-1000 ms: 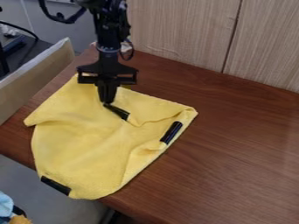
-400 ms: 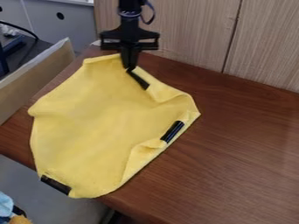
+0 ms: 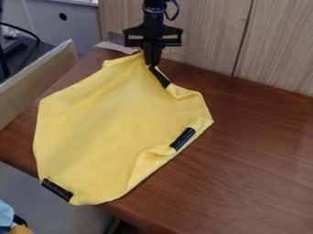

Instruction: Unfold the cloth from the center to top right

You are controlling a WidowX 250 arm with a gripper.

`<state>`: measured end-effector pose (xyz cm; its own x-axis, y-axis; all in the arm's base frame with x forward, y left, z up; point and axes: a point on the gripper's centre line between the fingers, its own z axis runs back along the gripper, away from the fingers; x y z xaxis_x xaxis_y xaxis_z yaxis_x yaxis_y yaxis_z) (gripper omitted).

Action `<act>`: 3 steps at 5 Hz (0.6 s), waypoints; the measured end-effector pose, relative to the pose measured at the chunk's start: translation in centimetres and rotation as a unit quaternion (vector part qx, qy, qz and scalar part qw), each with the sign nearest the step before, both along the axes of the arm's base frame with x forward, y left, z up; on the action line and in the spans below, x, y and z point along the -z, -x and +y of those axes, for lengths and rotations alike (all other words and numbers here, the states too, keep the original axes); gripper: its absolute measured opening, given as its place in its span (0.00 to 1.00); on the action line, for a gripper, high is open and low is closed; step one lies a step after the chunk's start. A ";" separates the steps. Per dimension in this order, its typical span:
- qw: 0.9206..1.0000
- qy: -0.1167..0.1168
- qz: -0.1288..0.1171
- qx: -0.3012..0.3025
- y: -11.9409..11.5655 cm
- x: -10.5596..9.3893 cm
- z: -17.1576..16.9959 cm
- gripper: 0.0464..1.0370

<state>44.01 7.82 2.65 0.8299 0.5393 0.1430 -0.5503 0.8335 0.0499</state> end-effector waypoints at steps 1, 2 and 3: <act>1.000 -0.007 0.016 -0.005 -0.7 1.9 0.0 0.01; 0.999 -0.019 0.019 -0.020 -0.9 2.9 0.4 0.01; 0.999 -0.022 0.019 -0.021 -1.3 3.3 0.5 0.03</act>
